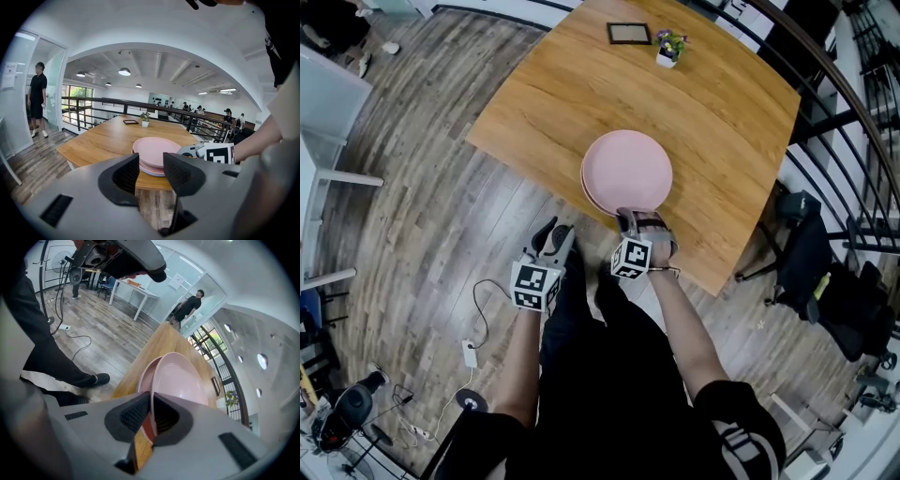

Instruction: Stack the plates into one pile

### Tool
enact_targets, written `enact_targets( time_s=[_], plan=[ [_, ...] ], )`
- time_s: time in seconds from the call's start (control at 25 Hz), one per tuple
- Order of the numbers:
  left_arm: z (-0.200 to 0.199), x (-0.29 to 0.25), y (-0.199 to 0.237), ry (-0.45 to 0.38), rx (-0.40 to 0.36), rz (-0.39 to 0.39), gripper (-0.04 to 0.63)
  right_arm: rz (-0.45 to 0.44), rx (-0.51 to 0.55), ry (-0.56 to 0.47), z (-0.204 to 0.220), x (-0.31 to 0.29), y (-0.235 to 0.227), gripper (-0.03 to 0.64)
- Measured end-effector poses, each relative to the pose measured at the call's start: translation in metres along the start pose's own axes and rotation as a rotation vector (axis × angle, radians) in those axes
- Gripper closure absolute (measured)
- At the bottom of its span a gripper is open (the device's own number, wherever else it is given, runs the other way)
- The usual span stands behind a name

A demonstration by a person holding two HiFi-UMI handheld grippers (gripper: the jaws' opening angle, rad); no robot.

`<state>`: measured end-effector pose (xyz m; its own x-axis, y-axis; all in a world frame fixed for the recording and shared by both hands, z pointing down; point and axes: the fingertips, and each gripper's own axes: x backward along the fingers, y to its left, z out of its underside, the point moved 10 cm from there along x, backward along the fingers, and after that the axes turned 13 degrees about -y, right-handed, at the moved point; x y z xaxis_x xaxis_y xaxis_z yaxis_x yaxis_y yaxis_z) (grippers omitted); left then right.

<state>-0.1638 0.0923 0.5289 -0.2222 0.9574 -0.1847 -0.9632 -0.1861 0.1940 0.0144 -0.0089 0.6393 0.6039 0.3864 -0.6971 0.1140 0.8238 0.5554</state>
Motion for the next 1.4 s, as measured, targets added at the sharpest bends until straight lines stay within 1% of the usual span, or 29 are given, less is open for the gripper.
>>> enact_targets(
  time_s=[0.12, 0.24, 0.32, 0.36, 0.44, 0.52, 0.56, 0.72, 0.76, 0.8, 0.92, 1.08, 1.16, 1.28, 1.4],
  plan=[
    [-0.001, 0.000, -0.005, -0.006, -0.007, -0.009, 0.425, -0.029, 0.001, -0.006, 0.000, -0.001, 0.004, 0.584],
    [-0.002, 0.003, -0.008, -0.008, -0.009, -0.023, 0.425, -0.029, -0.006, -0.023, 0.001, -0.001, 0.003, 0.567],
    [-0.001, 0.006, -0.010, -0.007, -0.006, -0.031, 0.425, -0.028, -0.043, -0.037, 0.003, -0.001, 0.001, 0.544],
    [0.000, 0.008, -0.011, -0.006, -0.005, -0.033, 0.425, -0.029, -0.071, -0.046, 0.003, 0.000, -0.001, 0.524],
    [0.002, 0.010, -0.014, -0.007, -0.004, -0.036, 0.425, -0.034, -0.127, -0.062, 0.006, 0.002, -0.003, 0.506],
    [0.002, 0.011, -0.017, -0.008, -0.004, -0.037, 0.425, -0.044, -0.168, -0.073, 0.008, 0.005, -0.003, 0.463],
    [0.002, 0.012, -0.018, -0.008, -0.005, -0.037, 0.425, -0.047, -0.182, -0.078, 0.010, 0.007, -0.002, 0.454],
    [0.001, 0.010, -0.025, -0.012, -0.015, -0.033, 0.425, -0.048, -0.228, -0.105, 0.016, 0.018, 0.006, 0.454],
    [0.000, 0.009, -0.027, -0.014, -0.016, -0.030, 0.425, -0.044, -0.247, -0.115, 0.018, 0.023, 0.006, 0.457],
    [-0.001, 0.008, -0.029, -0.016, -0.018, -0.026, 0.425, -0.036, -0.271, -0.127, 0.021, 0.028, 0.006, 0.484],
    [-0.005, 0.004, -0.034, -0.026, -0.026, -0.011, 0.425, 0.019, -0.349, -0.176, 0.029, 0.048, 0.002, 0.607],
    [-0.007, 0.004, -0.040, -0.041, -0.020, 0.000, 0.426, 0.076, -0.479, -0.240, 0.043, 0.074, -0.010, 0.609],
    [-0.008, 0.004, -0.045, -0.045, -0.021, 0.005, 0.443, 0.090, -0.534, -0.258, 0.053, 0.087, -0.015, 0.609],
    [-0.008, 0.007, -0.051, -0.047, -0.033, 0.009, 0.470, 0.106, -0.574, -0.270, 0.065, 0.103, -0.020, 0.609],
    [-0.008, 0.011, -0.056, -0.042, -0.037, 0.015, 0.500, 0.118, -0.621, -0.315, 0.072, 0.115, -0.023, 0.609]
  ],
)
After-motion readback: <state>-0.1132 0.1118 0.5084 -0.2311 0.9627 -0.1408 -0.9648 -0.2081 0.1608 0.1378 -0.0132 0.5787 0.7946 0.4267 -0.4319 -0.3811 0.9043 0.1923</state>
